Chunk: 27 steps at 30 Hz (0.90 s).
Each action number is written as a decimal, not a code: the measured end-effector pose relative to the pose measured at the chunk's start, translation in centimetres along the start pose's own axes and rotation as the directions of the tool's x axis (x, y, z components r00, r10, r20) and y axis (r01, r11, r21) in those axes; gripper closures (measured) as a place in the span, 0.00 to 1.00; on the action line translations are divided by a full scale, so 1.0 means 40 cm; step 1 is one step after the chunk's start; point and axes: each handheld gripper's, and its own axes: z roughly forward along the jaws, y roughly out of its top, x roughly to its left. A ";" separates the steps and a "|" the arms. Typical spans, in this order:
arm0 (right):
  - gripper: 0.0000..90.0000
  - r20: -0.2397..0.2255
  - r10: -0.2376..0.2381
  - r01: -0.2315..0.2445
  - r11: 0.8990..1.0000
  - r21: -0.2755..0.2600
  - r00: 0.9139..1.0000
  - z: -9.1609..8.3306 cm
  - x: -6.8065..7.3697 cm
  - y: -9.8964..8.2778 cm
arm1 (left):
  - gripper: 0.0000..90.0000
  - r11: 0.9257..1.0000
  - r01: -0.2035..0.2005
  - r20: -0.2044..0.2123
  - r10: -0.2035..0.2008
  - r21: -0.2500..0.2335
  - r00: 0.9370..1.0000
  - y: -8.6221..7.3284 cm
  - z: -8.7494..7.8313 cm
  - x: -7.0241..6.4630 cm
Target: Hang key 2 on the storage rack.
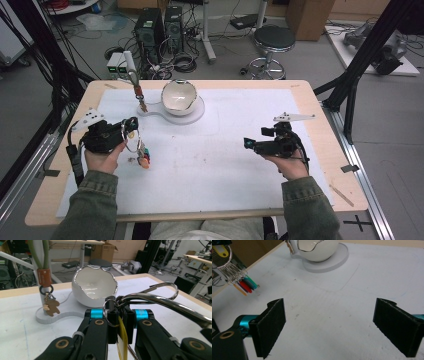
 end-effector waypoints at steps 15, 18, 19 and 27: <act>0.11 0.077 0.007 -0.002 0.998 -0.059 0.997 -0.020 -0.045 -0.044 | 0.96 1.000 0.001 -0.041 -0.001 -0.010 0.999 0.038 -0.014 0.057; 0.11 0.078 0.003 0.002 0.998 -0.061 0.997 -0.019 -0.048 -0.052 | 0.96 1.000 0.005 -0.052 -0.005 0.002 0.999 0.040 -0.014 0.072; 0.11 0.085 0.002 0.003 0.998 -0.060 0.996 -0.019 -0.050 -0.055 | 0.96 1.000 0.007 -0.056 -0.007 0.002 0.998 0.042 -0.014 0.077; 0.11 0.095 0.007 -0.001 0.999 -0.054 0.995 -0.014 -0.059 -0.075 | 0.96 1.000 -0.005 -0.065 0.005 0.007 0.998 0.064 -0.018 0.100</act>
